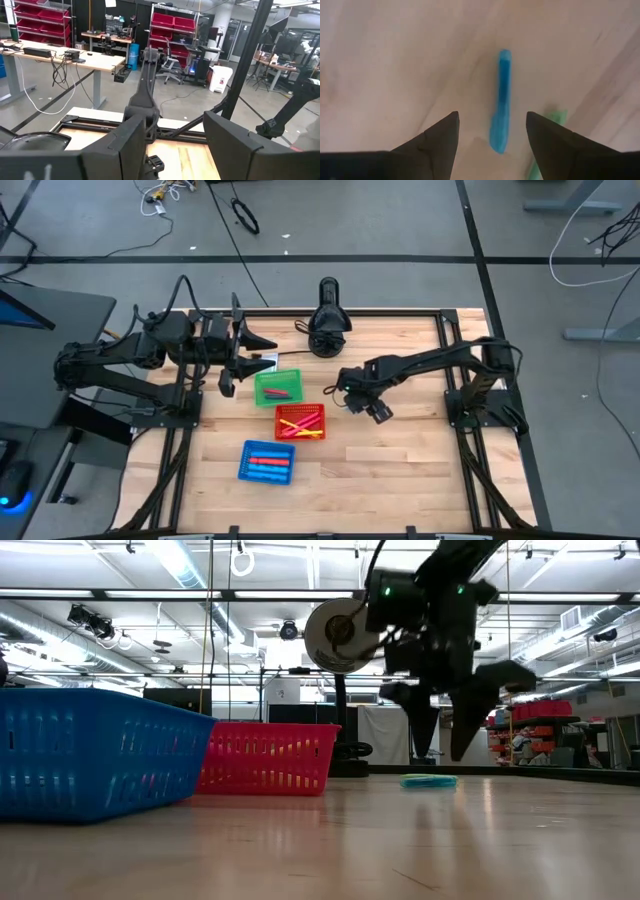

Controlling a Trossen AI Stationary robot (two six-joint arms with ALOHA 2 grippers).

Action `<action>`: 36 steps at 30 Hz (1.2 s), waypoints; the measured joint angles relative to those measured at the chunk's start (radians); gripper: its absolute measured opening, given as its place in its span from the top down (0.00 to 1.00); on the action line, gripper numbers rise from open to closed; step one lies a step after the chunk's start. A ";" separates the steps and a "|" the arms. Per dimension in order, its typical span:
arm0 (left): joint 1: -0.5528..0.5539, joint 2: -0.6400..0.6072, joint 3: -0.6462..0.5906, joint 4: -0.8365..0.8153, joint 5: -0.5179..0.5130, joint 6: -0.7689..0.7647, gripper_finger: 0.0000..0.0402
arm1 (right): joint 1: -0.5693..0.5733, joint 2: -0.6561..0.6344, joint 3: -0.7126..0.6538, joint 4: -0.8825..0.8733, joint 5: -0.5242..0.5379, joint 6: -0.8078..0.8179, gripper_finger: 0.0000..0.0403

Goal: Pick & Place Markers
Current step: Put the blue pen into the green bin

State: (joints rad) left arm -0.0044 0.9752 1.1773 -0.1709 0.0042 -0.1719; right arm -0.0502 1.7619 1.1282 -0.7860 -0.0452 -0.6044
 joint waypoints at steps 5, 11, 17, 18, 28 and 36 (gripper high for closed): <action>0.000 0.000 0.000 -0.001 0.000 0.000 0.49 | -0.034 0.048 0.000 0.038 -0.001 -0.007 0.42; 0.000 0.000 0.000 -0.009 0.000 0.000 0.49 | -0.075 0.077 0.000 0.059 -0.042 -0.014 0.43; 0.000 0.000 0.000 -0.023 0.000 0.000 0.49 | -0.066 0.079 0.000 0.094 -0.042 -0.022 0.49; 0.000 0.000 0.000 -0.023 0.000 -0.001 0.49 | -0.064 0.079 0.000 0.099 -0.042 -0.013 0.50; 0.001 0.000 0.000 -0.025 0.000 0.000 0.49 | -0.058 0.122 0.004 0.105 -0.052 0.009 0.54; 0.001 0.000 0.000 -0.030 0.000 0.000 0.49 | -0.059 0.124 0.003 0.122 -0.043 -0.013 0.69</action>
State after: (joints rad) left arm -0.0032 0.9752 1.1772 -0.2008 0.0040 -0.1722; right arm -0.1089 1.8858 1.1313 -0.6638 -0.0877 -0.6178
